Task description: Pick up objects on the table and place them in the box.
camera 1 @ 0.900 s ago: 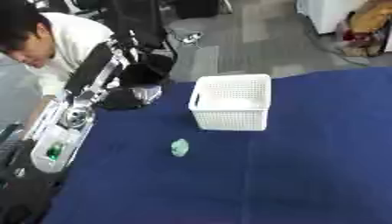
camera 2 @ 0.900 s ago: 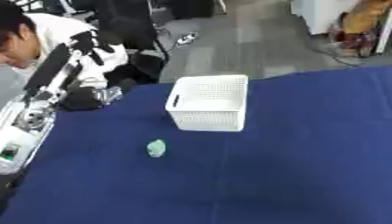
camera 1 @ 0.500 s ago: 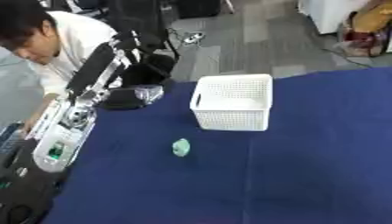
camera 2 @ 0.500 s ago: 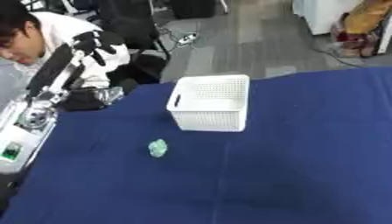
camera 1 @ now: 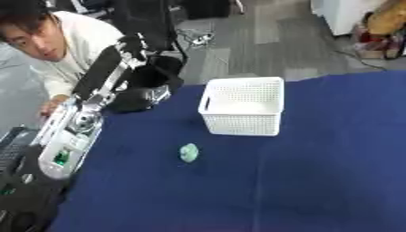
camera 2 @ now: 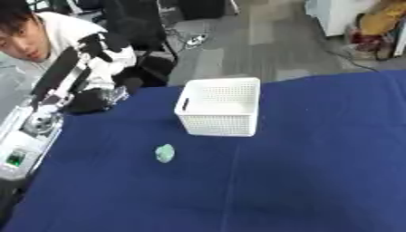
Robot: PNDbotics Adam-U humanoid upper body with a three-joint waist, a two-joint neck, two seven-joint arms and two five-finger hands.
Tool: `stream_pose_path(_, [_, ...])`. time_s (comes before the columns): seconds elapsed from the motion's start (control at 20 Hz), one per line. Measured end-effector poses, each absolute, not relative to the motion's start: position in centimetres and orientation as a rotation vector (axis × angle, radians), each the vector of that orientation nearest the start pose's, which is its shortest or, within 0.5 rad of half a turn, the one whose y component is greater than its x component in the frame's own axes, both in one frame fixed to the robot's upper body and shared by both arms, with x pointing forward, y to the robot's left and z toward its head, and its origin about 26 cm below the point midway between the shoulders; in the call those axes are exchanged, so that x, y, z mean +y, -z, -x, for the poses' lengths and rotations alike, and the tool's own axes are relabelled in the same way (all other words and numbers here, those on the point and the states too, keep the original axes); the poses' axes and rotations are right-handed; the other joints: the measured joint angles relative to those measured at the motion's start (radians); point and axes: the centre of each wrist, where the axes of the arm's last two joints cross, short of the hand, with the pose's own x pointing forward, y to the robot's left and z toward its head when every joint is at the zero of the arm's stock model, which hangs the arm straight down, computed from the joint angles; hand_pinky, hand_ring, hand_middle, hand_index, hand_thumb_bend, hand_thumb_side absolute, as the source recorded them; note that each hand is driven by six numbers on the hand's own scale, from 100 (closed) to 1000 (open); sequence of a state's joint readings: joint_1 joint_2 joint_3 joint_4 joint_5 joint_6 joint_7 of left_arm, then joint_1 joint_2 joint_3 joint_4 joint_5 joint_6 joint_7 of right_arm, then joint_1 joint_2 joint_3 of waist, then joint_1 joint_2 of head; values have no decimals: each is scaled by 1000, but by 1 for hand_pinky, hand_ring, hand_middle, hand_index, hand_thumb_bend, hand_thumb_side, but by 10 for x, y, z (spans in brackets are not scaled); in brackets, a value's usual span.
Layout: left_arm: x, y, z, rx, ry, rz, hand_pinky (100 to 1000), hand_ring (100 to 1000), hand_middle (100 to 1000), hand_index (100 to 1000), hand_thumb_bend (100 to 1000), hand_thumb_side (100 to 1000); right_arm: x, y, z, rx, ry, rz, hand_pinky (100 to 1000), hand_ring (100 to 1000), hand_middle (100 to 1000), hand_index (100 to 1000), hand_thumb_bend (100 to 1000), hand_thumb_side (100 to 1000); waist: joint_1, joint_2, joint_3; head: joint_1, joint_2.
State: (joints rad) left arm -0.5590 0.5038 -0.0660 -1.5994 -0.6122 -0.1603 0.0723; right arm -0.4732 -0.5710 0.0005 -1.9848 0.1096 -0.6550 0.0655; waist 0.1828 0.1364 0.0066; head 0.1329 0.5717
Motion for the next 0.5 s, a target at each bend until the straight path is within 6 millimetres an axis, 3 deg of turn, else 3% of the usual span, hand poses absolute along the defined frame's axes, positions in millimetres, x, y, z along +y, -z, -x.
stream_pose_path(0.35, [269, -180, -387, -2057, 922, -1002, 732, 782, 889, 892, 529, 914, -278, -272, -307, 2941, 1047, -307, 100, 270, 314, 578, 100, 1000, -4, 0, -5, 8, 0])
stream_pose_path(0.45, [266, -172, -390, -2033, 924, -1004, 717, 780, 891, 891, 531, 898, -278, -272, -307, 2941, 1048, -308, 100, 269, 313, 577, 100, 1000, -4, 0, -5, 9, -1])
stream_pose_path(0.5, [265, -169, -392, -2020, 927, -1005, 712, 780, 891, 891, 564, 825, -278, -272, -307, 2941, 1049, -309, 100, 269, 313, 577, 100, 1000, -4, 0, -5, 9, -1])
